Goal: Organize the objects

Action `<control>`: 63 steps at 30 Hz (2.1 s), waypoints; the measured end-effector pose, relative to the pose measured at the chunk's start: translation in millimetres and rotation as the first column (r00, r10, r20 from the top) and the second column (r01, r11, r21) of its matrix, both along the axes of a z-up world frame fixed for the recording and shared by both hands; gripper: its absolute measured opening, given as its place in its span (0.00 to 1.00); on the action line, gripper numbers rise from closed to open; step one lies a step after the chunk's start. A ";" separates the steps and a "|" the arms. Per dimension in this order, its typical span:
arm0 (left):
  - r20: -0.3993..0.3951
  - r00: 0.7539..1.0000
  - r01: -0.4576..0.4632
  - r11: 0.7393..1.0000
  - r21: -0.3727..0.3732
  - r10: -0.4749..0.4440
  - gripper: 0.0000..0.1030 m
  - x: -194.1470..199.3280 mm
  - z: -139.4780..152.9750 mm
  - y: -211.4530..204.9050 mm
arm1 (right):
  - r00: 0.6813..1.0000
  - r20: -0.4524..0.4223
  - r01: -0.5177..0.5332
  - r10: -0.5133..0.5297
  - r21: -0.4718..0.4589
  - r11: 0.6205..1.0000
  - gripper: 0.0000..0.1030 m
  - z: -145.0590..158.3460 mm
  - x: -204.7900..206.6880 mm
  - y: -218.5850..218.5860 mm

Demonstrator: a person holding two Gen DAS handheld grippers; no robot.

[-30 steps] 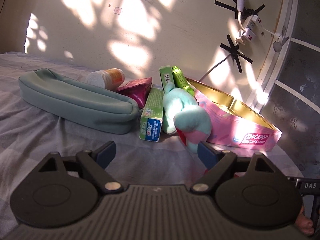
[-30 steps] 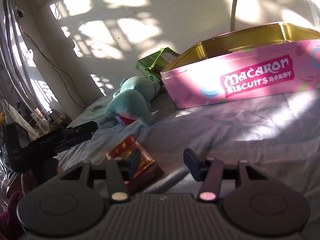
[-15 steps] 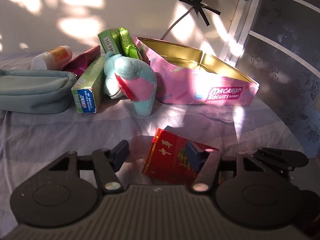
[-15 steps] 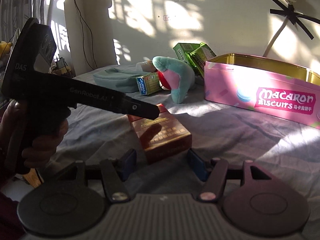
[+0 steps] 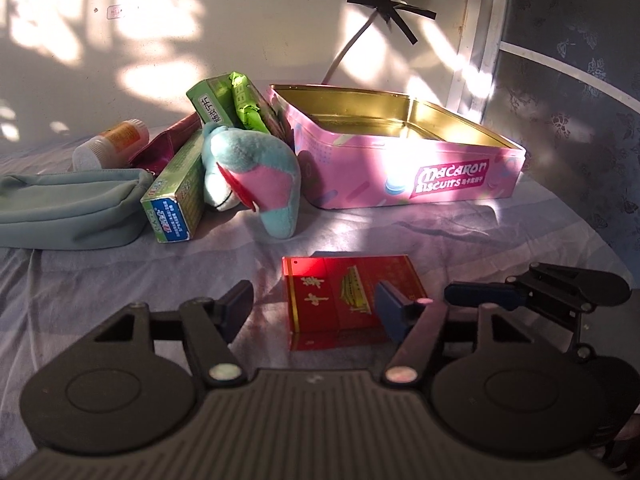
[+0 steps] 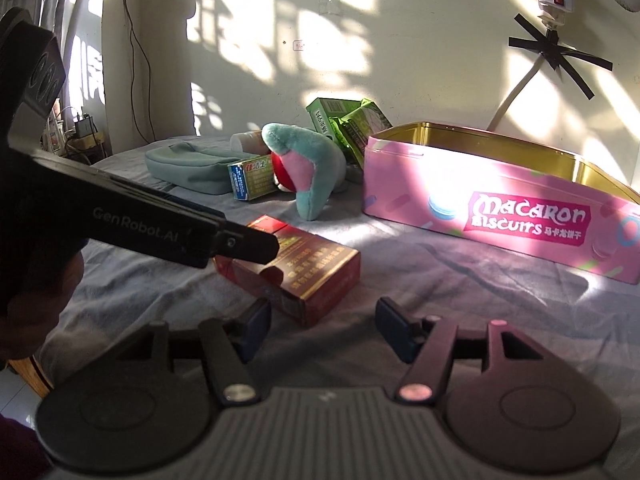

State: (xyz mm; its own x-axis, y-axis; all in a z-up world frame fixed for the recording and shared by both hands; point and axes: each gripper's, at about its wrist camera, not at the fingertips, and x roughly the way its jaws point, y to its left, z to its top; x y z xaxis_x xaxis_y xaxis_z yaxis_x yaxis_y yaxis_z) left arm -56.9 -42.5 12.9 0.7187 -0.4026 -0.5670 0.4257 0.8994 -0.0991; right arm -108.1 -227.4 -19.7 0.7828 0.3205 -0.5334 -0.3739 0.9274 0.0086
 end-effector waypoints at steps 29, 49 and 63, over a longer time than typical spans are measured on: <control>0.206 0.967 0.169 0.982 -0.084 -0.149 0.50 20.4 57.6 -68.2 | 0.953 0.272 0.154 -0.137 -0.043 0.987 0.54 50.2 16.7 -26.4; 0.173 0.976 0.138 0.990 0.000 -0.136 0.51 113.8 34.9 -179.1 | 0.907 0.255 0.333 -0.334 0.048 0.942 0.64 32.7 120.1 -102.9; 0.224 0.973 -0.018 0.987 -0.158 0.054 0.57 26.6 36.0 -29.0 | 0.941 0.287 0.161 -0.181 0.093 0.983 0.62 40.7 67.9 -60.5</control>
